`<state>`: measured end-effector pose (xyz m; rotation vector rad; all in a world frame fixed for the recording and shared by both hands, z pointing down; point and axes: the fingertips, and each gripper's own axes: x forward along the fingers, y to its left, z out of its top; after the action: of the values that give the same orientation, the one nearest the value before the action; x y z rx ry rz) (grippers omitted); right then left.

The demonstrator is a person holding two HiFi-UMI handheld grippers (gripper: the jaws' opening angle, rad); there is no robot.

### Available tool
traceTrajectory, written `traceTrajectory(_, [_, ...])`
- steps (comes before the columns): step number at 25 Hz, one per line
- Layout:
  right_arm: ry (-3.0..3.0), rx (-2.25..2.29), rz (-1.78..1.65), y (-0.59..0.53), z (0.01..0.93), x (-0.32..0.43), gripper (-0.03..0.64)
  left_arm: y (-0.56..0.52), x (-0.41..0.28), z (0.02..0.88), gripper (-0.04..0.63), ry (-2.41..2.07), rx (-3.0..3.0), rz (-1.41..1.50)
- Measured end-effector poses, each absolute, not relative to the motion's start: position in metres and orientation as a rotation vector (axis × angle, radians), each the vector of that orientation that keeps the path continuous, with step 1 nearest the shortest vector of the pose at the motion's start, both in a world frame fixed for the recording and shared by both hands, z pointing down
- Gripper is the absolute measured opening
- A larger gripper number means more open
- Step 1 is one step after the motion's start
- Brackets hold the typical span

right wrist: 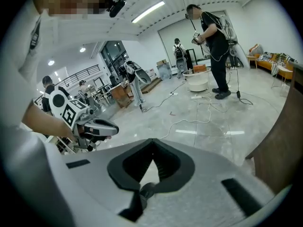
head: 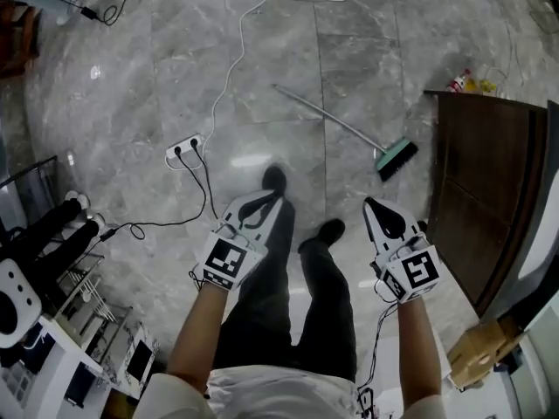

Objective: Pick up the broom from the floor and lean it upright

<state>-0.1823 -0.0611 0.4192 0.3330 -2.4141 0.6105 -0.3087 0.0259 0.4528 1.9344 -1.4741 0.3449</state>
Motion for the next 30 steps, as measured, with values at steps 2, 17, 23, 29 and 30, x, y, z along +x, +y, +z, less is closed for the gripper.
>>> traceTrajectory(2, [-2.411,0.321,0.616,-0.064,0.454,-0.182,-0.002,0.024,-0.308,0.483,0.015,-1.465,1.924,0.347])
traceTrajectory(17, [-2.404,0.214,0.534,-0.070,0.713,-0.154,-0.002,0.036,-0.297,0.709,0.015,-1.444,1.939,0.370])
traceTrajectory(23, [-2.420,0.174,0.490,-0.084,0.789,-0.153,-0.002,0.021,-0.282,0.771,0.015,-1.392,2.005,0.347])
traceTrajectory(29, [-2.442,0.120,0.420,-0.103,0.860,-0.164,0.000,0.010,-0.276,0.841,0.015,-1.328,2.091,0.378])
traceTrajectory(30, [-2.446,0.110,0.406,-0.105,0.871,-0.165,0.000,0.010,-0.273,0.852,0.015,-1.309,2.104,0.389])
